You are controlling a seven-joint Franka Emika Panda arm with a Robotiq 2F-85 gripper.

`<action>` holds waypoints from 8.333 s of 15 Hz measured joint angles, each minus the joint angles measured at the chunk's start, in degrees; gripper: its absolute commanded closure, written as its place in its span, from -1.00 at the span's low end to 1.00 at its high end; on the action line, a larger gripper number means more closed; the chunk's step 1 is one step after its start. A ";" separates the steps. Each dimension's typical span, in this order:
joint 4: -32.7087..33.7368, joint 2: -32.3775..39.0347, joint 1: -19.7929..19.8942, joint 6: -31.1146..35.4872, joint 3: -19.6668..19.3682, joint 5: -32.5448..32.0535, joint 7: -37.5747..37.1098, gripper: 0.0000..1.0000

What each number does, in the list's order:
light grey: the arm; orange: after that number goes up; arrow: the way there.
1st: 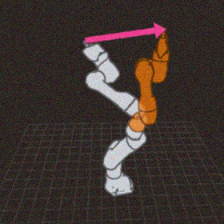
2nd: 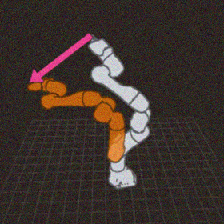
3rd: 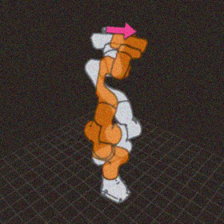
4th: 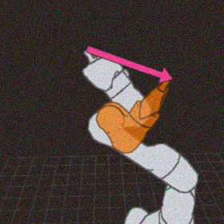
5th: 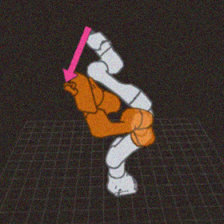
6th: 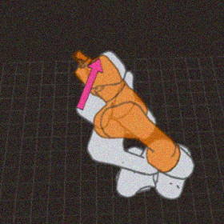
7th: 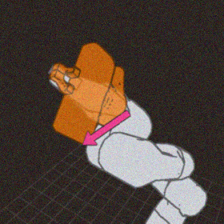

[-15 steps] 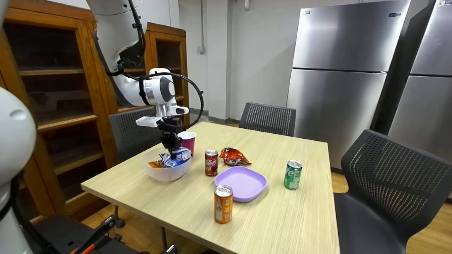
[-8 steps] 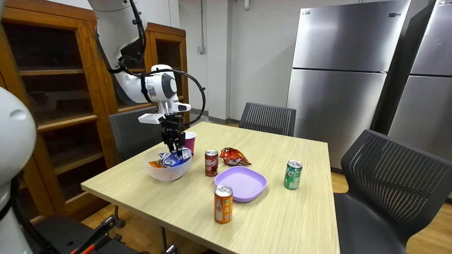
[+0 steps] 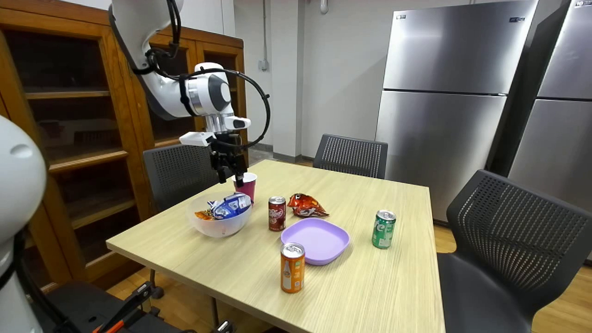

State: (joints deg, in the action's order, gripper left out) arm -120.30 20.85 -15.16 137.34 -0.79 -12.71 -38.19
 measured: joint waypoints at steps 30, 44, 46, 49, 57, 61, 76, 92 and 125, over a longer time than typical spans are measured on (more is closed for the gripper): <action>-13.91 -11.35 14.64 3.05 -2.88 4.54 25.37 -1.00; 0.56 3.92 11.60 3.49 -3.00 4.55 19.59 -1.00; 2.76 5.89 11.23 3.48 -3.11 4.55 19.13 -1.00; 5.50 8.47 10.68 3.42 -3.42 4.55 18.74 -1.00; 9.15 12.16 10.02 3.30 -3.88 4.55 18.62 -0.16; 9.68 12.67 9.92 3.30 -4.05 4.56 18.60 0.22; 5.90 5.50 10.13 4.26 -7.29 5.61 18.02 0.22; 5.33 7.00 15.57 4.24 -10.44 10.49 16.61 0.22; -12.75 -6.47 16.14 4.70 -11.65 -5.75 26.78 -1.00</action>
State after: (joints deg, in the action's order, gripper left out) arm -133.05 14.38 0.98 142.04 -12.44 -18.46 -11.41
